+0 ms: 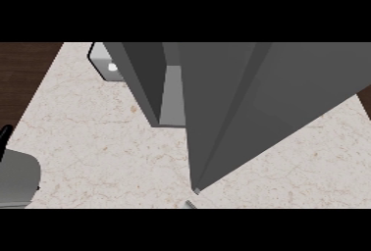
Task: Pick up the wine, place it into the cabinet and close the cabinet
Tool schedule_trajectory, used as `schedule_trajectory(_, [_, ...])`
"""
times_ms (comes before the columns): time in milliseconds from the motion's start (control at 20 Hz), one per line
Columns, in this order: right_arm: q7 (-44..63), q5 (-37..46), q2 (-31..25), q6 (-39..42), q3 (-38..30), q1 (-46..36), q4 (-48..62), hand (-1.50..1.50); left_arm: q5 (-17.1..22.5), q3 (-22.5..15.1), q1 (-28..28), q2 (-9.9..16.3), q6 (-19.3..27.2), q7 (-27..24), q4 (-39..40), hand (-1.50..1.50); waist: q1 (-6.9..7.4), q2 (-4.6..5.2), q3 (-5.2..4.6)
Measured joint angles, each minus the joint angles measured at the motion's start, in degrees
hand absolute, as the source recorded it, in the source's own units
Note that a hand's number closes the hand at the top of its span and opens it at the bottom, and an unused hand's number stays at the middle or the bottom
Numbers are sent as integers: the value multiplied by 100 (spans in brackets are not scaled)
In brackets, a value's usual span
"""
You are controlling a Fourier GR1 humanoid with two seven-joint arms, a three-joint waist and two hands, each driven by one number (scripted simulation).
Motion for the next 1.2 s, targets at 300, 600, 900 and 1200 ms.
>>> schedule_trajectory(300, [-37, -647, 415, -405, -428, -1188, 822, 150, -32, -94, -247, -111, 158, 182, -49, -150, 90, 26, 3])
schedule_trajectory(600, [-361, -1282, 941, -732, -1140, -2929, 2540, 150, -147, -141, -379, -287, 227, 227, 56, -150, 118, 28, 8])
schedule_trajectory(900, [-963, -1439, 1067, -432, -1784, -4104, 4253, 150, -218, -104, -534, -395, 264, 344, 137, -150, 61, 33, 11])
schedule_trajectory(1200, [-1599, -1497, 1072, 59, -2405, -4501, 5557, 150, -356, -28, -499, -535, 228, 402, 134, -150, 4, 21, 15])
